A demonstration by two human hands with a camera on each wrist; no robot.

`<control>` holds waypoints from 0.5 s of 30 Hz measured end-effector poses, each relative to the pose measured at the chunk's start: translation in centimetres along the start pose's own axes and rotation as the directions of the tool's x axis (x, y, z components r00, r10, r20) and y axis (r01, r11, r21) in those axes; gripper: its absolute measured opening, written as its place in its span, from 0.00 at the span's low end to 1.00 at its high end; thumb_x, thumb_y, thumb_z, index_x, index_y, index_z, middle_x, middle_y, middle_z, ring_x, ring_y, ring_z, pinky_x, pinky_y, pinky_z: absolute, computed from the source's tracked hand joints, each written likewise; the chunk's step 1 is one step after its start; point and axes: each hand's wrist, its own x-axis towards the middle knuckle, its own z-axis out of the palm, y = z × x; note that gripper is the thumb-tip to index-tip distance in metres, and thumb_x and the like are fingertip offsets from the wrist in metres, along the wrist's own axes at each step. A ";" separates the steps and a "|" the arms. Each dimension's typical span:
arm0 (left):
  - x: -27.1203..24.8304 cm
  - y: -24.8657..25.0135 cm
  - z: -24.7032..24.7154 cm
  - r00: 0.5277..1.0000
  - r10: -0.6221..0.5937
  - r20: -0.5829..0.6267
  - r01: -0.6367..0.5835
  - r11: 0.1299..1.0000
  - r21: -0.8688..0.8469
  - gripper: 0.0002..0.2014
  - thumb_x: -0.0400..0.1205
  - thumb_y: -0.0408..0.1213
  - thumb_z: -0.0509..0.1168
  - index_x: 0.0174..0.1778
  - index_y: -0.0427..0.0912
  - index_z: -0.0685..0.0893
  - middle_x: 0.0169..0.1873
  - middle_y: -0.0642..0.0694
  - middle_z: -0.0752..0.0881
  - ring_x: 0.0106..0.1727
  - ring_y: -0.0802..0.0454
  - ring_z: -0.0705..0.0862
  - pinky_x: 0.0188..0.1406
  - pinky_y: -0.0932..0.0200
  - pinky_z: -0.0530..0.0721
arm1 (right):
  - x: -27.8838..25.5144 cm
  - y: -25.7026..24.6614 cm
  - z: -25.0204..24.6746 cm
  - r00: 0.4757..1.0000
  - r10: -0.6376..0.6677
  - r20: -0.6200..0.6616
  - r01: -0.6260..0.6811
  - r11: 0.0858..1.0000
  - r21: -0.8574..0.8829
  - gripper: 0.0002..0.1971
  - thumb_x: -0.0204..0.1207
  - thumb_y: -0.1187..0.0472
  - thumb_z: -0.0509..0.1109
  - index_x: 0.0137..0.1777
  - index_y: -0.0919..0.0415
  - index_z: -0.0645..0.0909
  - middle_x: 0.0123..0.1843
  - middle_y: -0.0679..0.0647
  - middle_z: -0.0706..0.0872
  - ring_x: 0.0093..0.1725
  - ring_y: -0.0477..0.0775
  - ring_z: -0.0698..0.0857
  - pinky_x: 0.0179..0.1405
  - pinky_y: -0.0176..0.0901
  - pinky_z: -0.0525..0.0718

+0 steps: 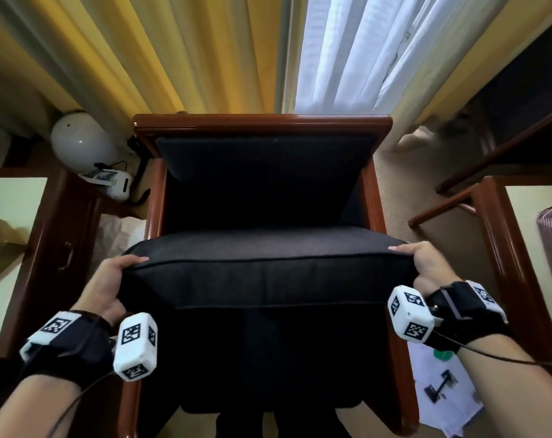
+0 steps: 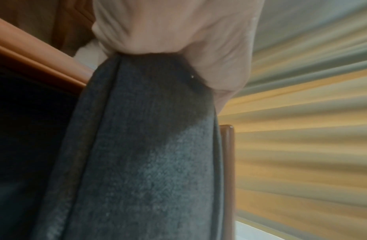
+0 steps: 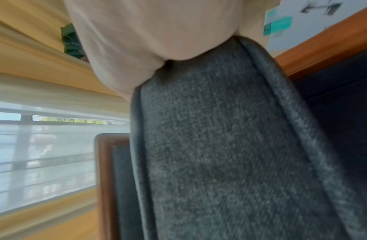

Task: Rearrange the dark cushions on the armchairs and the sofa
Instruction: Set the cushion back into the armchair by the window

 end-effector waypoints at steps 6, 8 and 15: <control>-1.3 2.5 -0.3 0.961 0.243 0.129 -0.241 0.970 -0.033 0.13 0.80 0.30 0.61 0.56 0.46 0.85 0.46 0.43 0.89 0.42 0.44 0.90 0.41 0.45 0.91 | -1.7 0.7 -0.8 0.988 -0.147 0.038 0.140 0.979 0.147 0.15 0.63 0.66 0.71 0.52 0.65 0.85 0.44 0.66 0.88 0.45 0.68 0.87 0.59 0.70 0.84; -0.3 3.2 0.6 0.969 0.215 0.119 -0.211 0.977 -0.043 0.10 0.80 0.31 0.61 0.53 0.44 0.84 0.38 0.44 0.90 0.35 0.46 0.91 0.33 0.48 0.91 | -0.4 1.3 -0.3 0.992 -0.129 0.006 0.126 0.979 0.159 0.20 0.56 0.65 0.73 0.52 0.61 0.86 0.48 0.66 0.87 0.48 0.68 0.86 0.63 0.73 0.81; 3.6 1.3 1.9 0.993 -0.033 0.117 0.030 0.999 0.026 0.18 0.74 0.39 0.68 0.60 0.39 0.85 0.45 0.37 0.89 0.37 0.40 0.90 0.45 0.45 0.89 | 10.6 2.1 0.5 0.981 -0.089 -0.171 0.110 0.987 0.119 0.35 0.33 0.62 0.82 0.49 0.63 0.88 0.45 0.61 0.88 0.42 0.65 0.89 0.47 0.57 0.88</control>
